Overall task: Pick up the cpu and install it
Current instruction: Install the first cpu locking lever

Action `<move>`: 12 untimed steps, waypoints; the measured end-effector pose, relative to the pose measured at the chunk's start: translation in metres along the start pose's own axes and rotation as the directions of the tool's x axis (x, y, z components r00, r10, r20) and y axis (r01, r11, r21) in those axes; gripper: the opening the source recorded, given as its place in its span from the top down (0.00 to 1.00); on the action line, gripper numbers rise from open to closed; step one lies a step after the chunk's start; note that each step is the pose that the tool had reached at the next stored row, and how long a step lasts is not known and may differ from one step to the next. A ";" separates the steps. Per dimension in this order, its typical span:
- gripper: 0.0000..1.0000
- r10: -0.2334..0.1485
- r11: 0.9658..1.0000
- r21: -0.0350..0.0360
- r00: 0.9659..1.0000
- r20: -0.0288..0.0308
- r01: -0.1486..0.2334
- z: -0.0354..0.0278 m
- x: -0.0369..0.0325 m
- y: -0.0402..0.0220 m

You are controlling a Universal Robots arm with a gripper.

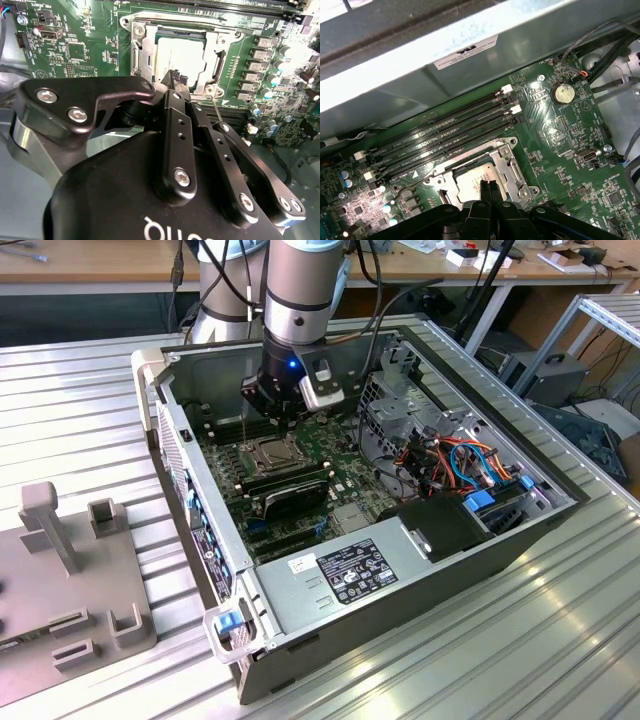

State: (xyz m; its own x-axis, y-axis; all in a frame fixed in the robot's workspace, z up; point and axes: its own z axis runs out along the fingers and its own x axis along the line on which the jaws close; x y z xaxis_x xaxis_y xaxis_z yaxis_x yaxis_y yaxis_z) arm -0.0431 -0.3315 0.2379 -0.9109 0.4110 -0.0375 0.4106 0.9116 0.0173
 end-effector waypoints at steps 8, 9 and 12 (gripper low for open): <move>0.89 -0.143 0.990 -0.006 0.990 -0.002 0.143 0.0000 0.0000 0.0000; 0.89 -0.158 0.987 -0.006 0.987 -0.002 0.158 0.0000 0.0000 0.0000; 0.89 -0.217 0.976 -0.009 0.976 -0.003 0.217 0.0000 0.0000 0.0000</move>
State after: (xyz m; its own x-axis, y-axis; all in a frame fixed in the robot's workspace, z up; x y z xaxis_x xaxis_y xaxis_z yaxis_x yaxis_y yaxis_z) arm -0.0431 -0.3315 0.2379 -0.9784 0.2035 -0.0375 0.2030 0.9790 0.0174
